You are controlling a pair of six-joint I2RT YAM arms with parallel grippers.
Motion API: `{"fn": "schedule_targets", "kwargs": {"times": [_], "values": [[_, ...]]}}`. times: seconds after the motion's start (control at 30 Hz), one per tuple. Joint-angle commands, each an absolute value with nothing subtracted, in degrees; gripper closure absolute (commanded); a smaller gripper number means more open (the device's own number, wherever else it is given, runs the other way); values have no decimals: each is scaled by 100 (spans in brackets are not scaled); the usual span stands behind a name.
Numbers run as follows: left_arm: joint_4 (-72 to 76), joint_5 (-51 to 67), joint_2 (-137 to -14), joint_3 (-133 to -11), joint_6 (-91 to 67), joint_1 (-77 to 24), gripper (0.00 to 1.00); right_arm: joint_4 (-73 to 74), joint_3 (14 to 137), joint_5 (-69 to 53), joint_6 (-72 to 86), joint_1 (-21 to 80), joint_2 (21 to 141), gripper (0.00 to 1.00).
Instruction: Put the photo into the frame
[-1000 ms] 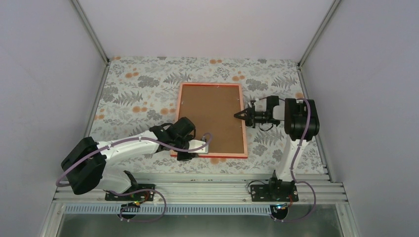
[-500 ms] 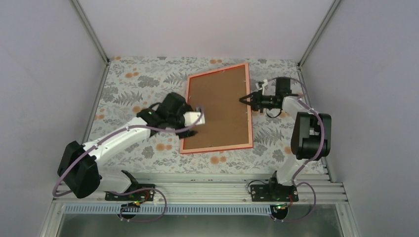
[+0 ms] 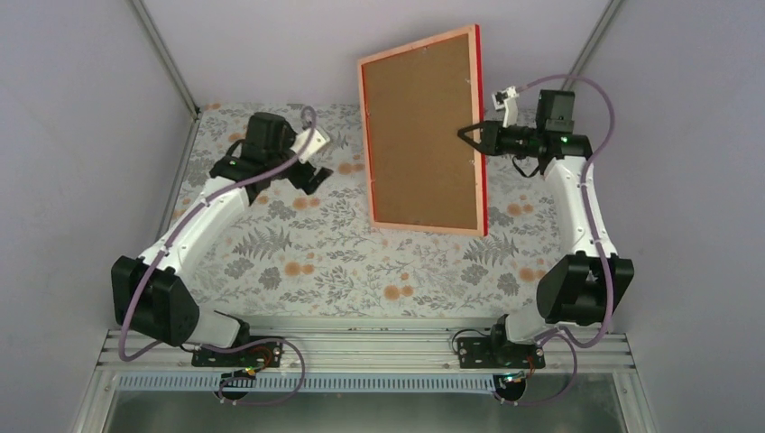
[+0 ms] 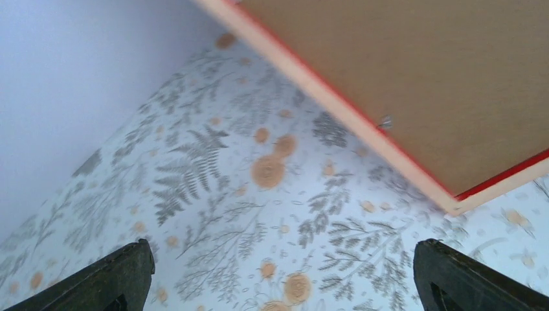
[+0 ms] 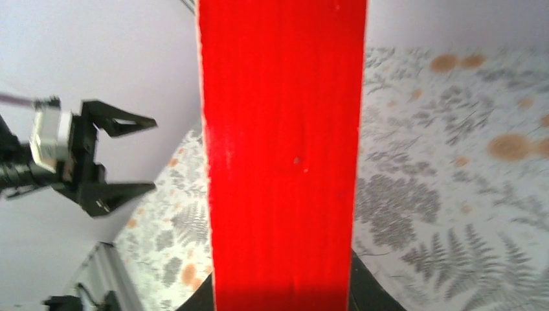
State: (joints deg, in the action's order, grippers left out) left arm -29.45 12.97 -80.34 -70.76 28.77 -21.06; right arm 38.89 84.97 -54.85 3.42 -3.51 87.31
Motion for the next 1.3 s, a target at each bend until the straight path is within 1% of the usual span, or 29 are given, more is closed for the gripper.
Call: {"fn": "schedule_targets", "kwargs": {"times": [0.0, 0.13, 0.33, 0.43, 0.53, 0.7, 0.97, 1.03, 1.2, 1.23, 1.27], "values": [[-2976, 1709, -8100, -7504, 1978, -1496, 0, 4221, 9478, -5305, -854, -387, 8446, 96], [-2954, 1885, -8085, -7593, 1632, -1009, 0, 4341, 10295, -4904, -1263, -367, 8437, 97], [-2923, 2127, -8052, -7573, 1086, -367, 0, 4646, 11183, -3789, -2054, -28, 8632, 97], [-2948, 2408, -8107, -7617, 795, 10, 0, 4644, 11280, -3099, -2514, 460, 8643, 97], [-2949, 2641, -8146, -7637, 622, 267, 0, 4456, 11079, -2323, -3079, 1141, 8590, 97], [-3001, 2701, -8144, -7664, 530, 418, 0, 3850, 10415, -810, -3887, 2421, 8506, 97], [-3074, 2604, -8056, -7691, 461, 657, 0, 1840, 7666, 1305, -5071, 4469, 7970, 97], [-3076, 2575, -8067, -7710, 444, 711, 0, 1308, 7042, 1586, -5273, 4762, 7910, 96], [-3079, 2576, -8161, -7761, 451, 782, 0, 243, 5805, 1772, -5469, 5178, 7839, 96], [-3079, 2591, -8189, -7768, 455, 781, 0, 140, 5622, 1790, -5477, 5234, 7869, 93], [-3074, 2619, -8212, -7769, 451, 780, 0, 24, 5464, 1797, -5455, 5283, 7905, 86]]}}
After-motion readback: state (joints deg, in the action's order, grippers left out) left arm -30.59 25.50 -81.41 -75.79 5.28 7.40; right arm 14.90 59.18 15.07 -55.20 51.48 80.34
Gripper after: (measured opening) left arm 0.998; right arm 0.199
